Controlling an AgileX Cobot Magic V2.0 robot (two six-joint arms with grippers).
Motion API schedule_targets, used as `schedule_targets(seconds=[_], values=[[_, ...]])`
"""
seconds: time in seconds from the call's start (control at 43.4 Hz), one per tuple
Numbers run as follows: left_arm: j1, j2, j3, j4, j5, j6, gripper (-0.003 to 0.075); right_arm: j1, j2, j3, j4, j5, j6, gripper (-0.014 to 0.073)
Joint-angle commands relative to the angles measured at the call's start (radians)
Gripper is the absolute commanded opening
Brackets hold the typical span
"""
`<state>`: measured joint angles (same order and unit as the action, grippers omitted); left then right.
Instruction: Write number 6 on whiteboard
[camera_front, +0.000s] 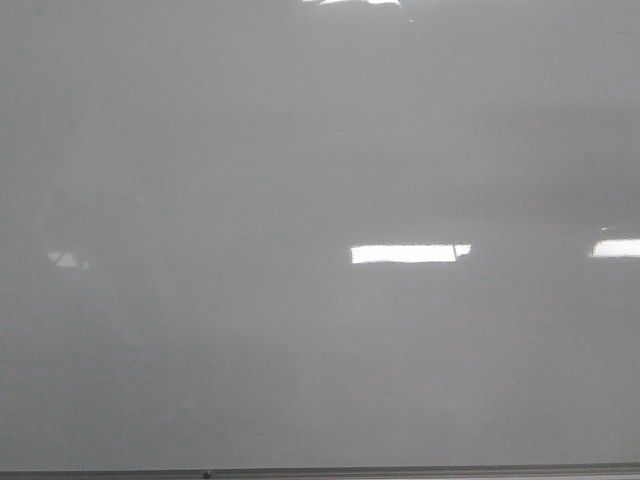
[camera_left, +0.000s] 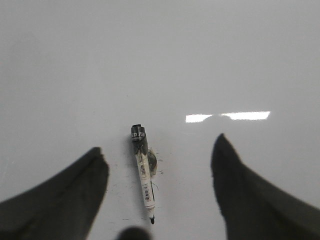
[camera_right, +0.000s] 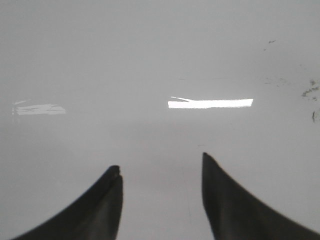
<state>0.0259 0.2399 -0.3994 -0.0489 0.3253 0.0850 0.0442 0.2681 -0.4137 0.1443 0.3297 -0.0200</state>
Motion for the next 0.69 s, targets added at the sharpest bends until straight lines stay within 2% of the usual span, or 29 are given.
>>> schedule_targets(seconds=[0.0,0.184,0.484,0.668], values=[[0.003,0.018,-0.026,-0.003,-0.078,-0.011,0.0624,-0.005,0.017,-0.036,-0.009,-0.079,-0.001,0.0530],[0.003,0.074,-0.029,-0.003,-0.066,-0.011,0.0617,-0.005,0.017,-0.029,-0.009,-0.076,-0.001,0.0526],[0.003,0.521,-0.144,-0.011,-0.068,-0.029,0.0617,-0.005,0.017,-0.029,-0.009,-0.076,-0.001,0.0526],[0.011,0.749,-0.190,-0.008,-0.156,-0.029,0.0617,-0.005,0.017,-0.029,-0.009,-0.076,-0.001,0.0526]])
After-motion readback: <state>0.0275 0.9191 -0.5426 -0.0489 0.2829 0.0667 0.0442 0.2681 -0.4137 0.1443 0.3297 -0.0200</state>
